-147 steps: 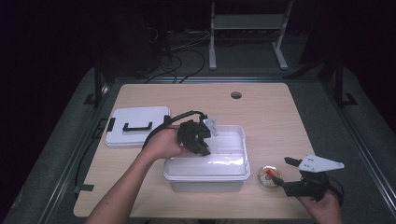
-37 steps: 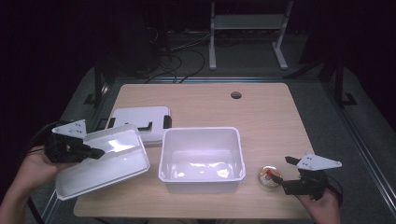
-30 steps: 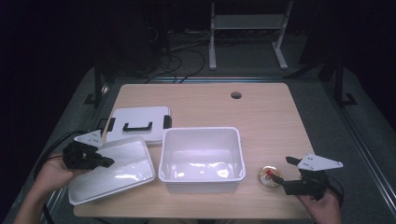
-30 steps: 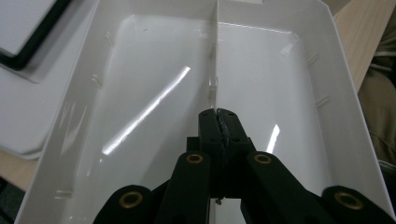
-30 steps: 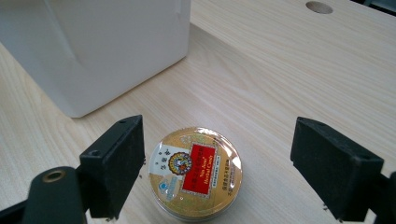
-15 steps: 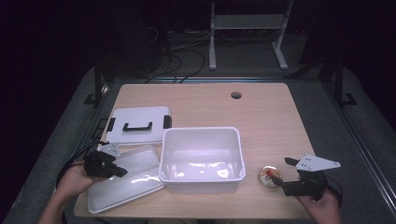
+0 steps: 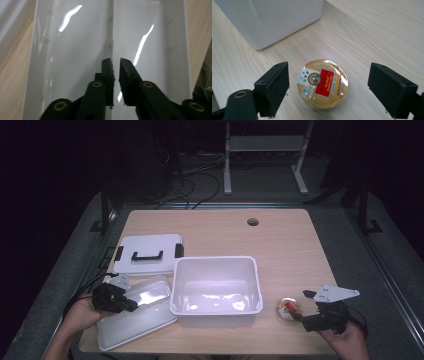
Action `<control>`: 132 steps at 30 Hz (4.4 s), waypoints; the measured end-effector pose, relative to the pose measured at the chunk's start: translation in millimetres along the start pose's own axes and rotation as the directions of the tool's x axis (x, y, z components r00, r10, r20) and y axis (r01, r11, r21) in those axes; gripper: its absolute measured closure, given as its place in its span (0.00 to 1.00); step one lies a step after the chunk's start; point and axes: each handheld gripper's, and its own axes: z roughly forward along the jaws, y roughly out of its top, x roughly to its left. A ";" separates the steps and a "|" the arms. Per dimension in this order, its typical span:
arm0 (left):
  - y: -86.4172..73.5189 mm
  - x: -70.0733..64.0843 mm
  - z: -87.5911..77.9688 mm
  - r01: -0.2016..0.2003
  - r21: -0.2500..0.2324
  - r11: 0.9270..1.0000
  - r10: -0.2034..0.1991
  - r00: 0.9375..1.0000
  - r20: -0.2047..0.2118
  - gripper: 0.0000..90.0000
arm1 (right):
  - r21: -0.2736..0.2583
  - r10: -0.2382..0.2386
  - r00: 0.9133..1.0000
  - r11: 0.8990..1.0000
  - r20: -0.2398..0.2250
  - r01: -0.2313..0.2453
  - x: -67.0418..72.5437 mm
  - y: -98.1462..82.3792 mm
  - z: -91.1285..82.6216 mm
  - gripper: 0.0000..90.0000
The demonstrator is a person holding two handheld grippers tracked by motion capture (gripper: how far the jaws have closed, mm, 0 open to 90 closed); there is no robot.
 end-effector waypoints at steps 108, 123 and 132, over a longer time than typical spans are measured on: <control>25.7 -18.6 -0.9 -0.024 -0.228 0.973 0.005 0.997 -0.083 0.16 | 0.300 -0.325 0.917 0.873 -0.233 0.385 -18.6 143.9 -7.1 0.22; 24.5 -18.1 0.4 -0.025 -0.220 0.975 0.008 0.997 -0.077 0.15 | 0.280 -0.370 0.886 0.851 -0.281 0.444 13.9 181.4 5.3 0.22; 22.2 -17.9 -0.7 -0.017 -0.238 0.971 0.001 0.998 -0.067 0.15 | 0.271 -0.390 0.872 0.841 -0.296 0.469 25.6 196.4 13.7 0.22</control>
